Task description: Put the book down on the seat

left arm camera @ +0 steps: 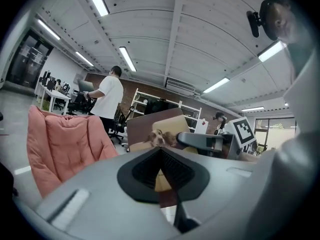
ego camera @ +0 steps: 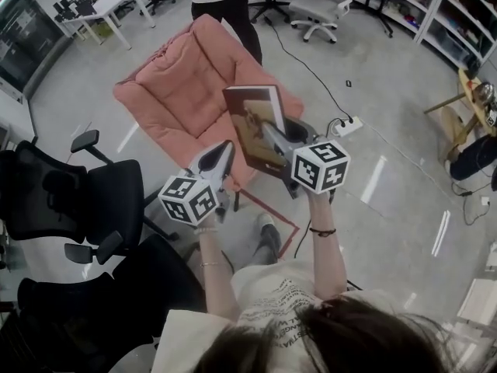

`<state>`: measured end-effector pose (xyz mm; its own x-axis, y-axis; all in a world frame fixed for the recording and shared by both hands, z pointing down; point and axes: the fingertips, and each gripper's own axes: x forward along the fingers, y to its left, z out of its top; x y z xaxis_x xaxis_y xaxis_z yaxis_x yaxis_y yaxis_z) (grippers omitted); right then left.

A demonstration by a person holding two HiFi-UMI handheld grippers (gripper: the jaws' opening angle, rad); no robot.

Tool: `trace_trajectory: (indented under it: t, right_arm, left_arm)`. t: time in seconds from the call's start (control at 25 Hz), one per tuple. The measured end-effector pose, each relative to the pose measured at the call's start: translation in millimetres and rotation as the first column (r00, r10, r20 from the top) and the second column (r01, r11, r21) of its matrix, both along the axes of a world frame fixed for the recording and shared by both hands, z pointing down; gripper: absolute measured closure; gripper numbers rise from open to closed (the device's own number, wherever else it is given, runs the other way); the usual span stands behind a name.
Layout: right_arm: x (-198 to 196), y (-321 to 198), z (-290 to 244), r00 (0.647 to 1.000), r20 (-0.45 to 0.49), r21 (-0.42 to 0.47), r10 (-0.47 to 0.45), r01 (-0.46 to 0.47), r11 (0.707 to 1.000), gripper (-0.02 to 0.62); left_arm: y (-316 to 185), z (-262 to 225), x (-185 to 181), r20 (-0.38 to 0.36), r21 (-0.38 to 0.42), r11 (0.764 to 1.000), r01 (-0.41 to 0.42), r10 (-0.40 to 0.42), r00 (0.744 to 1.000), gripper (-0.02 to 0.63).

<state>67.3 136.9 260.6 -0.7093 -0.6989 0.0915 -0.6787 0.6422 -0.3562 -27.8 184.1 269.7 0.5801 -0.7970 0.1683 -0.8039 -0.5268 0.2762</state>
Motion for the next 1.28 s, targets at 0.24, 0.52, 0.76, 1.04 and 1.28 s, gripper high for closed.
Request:
trace_trajectory:
  t: [0.24,0.52,0.76,1.04,1.28]
  right_arm:
    - [-19,-49,15,1.0,-0.023,-0.031,-0.02,0.02,0.999,0.445]
    - [-20,-110,21,1.0,-0.027,-0.043,0.001,-0.002,0.999,0.445]
    - [-18,-144,36,1.0,-0.025,-0.079,0.0,-0.002,0.997,0.445]
    - [-41,-188,50,0.997,-0.024,-0.11,-0.067,0.064,0.992,0.445]
    - [-59,-248,61,0.985,-0.055,-0.139,-0.165,0.156,0.978,0.445]
  left_arm:
    - [-56,11,-21,-0.025,-0.022,0.999,0.028,-0.029,0.999,0.606]
    - [-121,17,-20,-0.032,-0.036,0.999,-0.008,0.007,0.999,0.606]
    - [-149,32,-19,-0.019,-0.072,0.997,-0.002,0.001,1.0,0.606]
    - [-182,47,-38,-0.019,-0.11,0.992,0.062,-0.064,0.998,0.606]
    - [-228,61,-60,-0.071,-0.144,0.973,0.178,-0.19,0.979,0.606]
